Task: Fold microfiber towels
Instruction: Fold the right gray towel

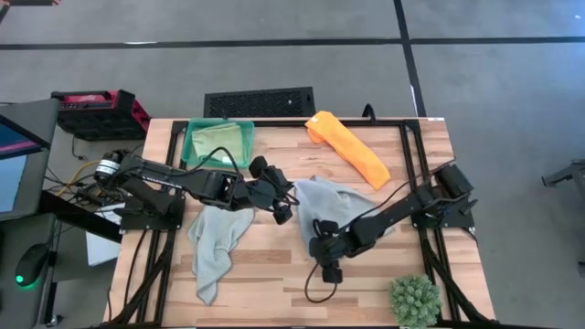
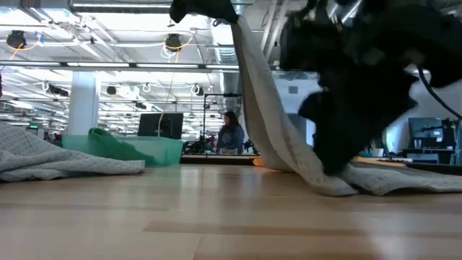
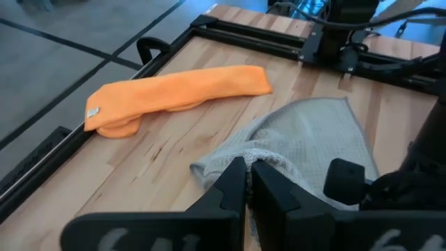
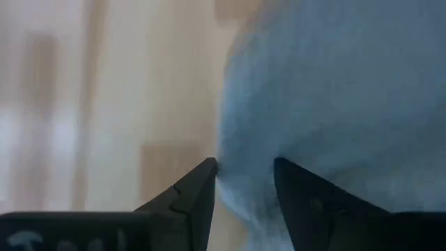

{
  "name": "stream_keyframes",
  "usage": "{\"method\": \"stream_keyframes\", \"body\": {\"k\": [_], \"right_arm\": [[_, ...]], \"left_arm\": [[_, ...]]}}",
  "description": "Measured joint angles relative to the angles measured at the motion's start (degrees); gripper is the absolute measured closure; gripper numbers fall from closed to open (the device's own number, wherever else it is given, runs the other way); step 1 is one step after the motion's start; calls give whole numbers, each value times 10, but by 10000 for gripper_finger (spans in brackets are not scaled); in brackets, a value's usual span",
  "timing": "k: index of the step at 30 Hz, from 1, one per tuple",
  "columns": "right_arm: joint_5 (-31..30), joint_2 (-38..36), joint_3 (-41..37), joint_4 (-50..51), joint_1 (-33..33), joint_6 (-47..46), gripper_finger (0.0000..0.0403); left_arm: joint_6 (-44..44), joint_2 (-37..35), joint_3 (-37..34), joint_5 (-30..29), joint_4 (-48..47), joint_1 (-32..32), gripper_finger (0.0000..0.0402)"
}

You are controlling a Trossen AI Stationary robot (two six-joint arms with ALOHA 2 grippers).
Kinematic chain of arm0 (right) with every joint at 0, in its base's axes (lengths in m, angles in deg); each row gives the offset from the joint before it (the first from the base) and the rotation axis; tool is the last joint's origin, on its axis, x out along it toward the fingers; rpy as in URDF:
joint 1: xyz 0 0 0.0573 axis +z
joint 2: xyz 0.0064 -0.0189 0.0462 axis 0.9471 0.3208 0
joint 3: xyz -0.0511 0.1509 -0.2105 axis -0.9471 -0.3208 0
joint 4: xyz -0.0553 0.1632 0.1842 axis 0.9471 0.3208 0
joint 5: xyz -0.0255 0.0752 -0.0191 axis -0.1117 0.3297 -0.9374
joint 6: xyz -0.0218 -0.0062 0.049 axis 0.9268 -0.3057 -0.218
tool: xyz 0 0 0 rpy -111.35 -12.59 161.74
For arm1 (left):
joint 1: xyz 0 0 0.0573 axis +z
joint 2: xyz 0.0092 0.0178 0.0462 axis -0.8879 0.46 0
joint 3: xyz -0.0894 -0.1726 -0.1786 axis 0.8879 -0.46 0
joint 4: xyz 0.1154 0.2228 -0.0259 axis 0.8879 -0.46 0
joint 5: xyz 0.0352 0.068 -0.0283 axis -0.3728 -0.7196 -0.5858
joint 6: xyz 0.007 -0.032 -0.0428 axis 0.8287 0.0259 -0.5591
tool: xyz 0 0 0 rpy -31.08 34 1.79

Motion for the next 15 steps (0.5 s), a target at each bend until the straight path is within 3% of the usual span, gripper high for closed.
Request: {"method": "stream_keyframes", "body": {"k": [10,15], "right_arm": [[-34,21,3,-17,1,-78,238],[-53,21,2,-14,2,-86,278]], "left_arm": [[-7,0,0,0,-6,0,400],[-7,0,0,-1,-7,0,400]]}}
